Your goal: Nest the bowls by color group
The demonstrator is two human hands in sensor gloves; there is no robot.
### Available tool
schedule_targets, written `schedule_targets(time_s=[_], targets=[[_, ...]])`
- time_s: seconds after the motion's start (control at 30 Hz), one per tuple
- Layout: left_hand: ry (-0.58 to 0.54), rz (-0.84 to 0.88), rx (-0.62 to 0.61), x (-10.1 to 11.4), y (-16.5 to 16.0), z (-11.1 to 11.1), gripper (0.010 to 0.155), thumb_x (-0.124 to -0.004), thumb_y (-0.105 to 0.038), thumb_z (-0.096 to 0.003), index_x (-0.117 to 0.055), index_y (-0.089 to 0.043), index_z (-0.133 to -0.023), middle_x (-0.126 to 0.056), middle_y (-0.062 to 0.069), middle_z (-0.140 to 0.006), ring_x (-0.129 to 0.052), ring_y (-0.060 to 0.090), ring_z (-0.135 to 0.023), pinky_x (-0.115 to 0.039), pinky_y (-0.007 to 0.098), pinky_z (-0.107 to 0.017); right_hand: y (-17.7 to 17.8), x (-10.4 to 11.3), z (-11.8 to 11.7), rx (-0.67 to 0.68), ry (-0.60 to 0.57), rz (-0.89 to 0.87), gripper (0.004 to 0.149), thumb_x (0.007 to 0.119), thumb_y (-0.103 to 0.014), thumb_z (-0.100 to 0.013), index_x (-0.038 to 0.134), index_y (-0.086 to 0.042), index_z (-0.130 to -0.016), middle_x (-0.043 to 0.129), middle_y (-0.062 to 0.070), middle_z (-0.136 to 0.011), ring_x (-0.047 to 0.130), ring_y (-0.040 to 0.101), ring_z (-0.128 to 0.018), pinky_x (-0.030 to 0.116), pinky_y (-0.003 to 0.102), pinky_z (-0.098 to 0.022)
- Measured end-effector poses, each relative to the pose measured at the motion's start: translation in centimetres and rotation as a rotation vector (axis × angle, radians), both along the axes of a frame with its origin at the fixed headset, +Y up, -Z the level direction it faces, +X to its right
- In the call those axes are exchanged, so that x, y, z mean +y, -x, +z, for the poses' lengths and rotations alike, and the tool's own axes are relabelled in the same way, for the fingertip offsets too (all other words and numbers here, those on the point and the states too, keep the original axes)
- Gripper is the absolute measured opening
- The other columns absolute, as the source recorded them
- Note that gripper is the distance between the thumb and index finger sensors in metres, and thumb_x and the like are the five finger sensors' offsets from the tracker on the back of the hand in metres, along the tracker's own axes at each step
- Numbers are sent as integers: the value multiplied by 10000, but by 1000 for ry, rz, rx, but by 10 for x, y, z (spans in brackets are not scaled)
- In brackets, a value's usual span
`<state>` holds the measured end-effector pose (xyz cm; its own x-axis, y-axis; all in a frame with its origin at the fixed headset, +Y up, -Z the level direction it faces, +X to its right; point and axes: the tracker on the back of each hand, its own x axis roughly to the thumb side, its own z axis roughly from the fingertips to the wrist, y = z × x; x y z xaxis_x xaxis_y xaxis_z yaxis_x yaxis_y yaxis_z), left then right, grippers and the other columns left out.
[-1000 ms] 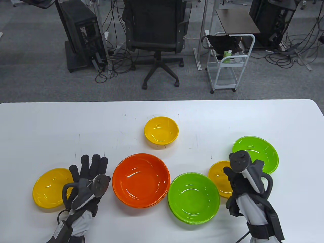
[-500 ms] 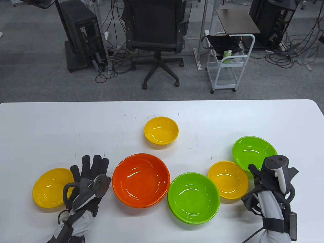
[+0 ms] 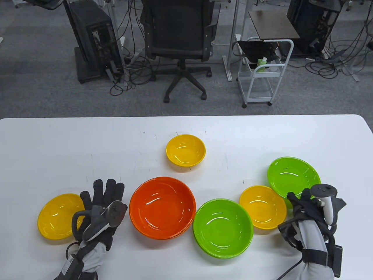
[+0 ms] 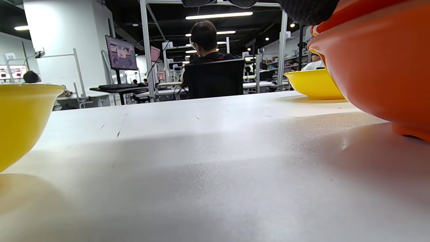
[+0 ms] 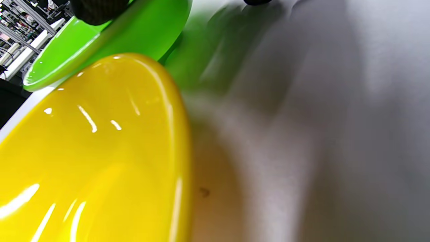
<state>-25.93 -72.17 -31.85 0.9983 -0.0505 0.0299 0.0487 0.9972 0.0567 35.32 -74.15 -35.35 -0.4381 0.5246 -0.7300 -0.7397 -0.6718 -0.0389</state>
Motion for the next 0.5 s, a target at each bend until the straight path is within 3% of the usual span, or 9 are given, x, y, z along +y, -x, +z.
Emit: schedule_targets(time_s=[0.13,0.3,0.5], targets=[[2,-3,-1,0,0,0,714,-667,-505,-502,-388,-316,-1131,-351,14,-1242,-256,422,-1130,-304,739,-734,-1,-2,-1,-14,-71,-79,799,634,-408,-568,159,-138,-1150,121,178,-1213,296,366,-1084,327,628,-784],[1,-2,-1,-1,1,0,712,-667,-506,-502,-391,-317,-1131,-352,14,-1242,-254,423,-1130,-304,739,-734,1,0,-1,-48,-180,-123,785,644,-323,-579,144,-79,-1133,175,271,-1177,636,290,-988,508,558,-770],[-1,5,2,-1,2,0,713,-667,-506,-502,-389,-317,-1131,-349,12,-1243,-251,421,-1131,-303,738,-735,5,6,0,-63,-252,-136,759,659,-275,-572,193,-67,-1133,228,314,-1162,749,291,-916,576,522,-752]])
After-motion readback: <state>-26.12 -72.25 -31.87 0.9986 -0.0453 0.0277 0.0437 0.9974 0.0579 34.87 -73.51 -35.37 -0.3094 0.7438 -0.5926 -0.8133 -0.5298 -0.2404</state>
